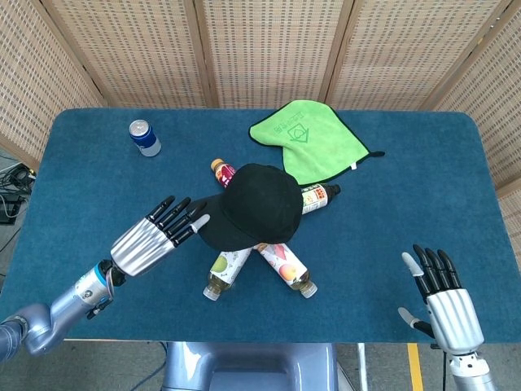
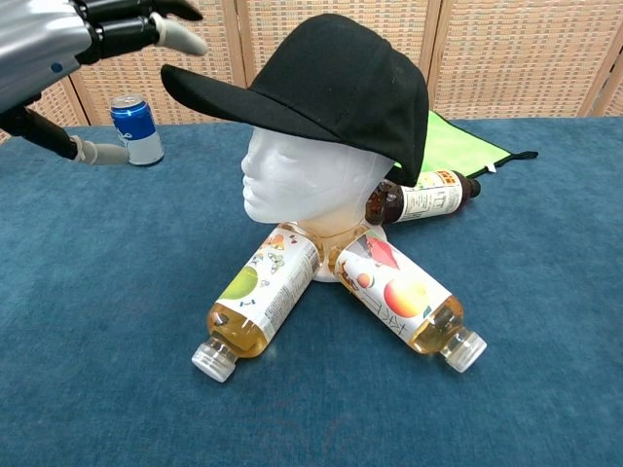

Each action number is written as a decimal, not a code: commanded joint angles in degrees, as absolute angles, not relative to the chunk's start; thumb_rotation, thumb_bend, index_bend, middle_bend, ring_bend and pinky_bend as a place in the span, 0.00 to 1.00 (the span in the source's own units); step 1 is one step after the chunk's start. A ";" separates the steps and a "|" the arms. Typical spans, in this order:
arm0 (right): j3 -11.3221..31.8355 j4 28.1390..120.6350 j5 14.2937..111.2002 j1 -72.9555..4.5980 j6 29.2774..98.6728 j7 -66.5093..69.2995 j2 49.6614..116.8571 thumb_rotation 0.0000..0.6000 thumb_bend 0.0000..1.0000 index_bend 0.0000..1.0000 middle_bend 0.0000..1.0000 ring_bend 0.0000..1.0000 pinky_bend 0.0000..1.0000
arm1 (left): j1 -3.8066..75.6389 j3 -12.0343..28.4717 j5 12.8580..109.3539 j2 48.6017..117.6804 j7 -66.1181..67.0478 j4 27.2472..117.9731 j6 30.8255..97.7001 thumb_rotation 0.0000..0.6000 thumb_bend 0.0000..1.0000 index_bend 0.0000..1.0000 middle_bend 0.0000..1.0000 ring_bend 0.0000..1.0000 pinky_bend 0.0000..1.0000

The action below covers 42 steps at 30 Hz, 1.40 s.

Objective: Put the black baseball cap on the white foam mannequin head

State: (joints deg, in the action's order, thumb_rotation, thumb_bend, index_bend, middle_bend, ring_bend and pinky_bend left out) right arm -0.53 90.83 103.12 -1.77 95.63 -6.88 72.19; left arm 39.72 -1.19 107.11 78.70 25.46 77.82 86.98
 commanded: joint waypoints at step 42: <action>-1.79 93.44 104.72 -1.75 94.48 -9.37 70.78 1.00 0.06 0.06 0.00 0.00 0.00 | 11.70 -11.03 92.57 69.68 39.91 112.51 95.18 1.00 0.00 0.00 0.00 0.00 0.01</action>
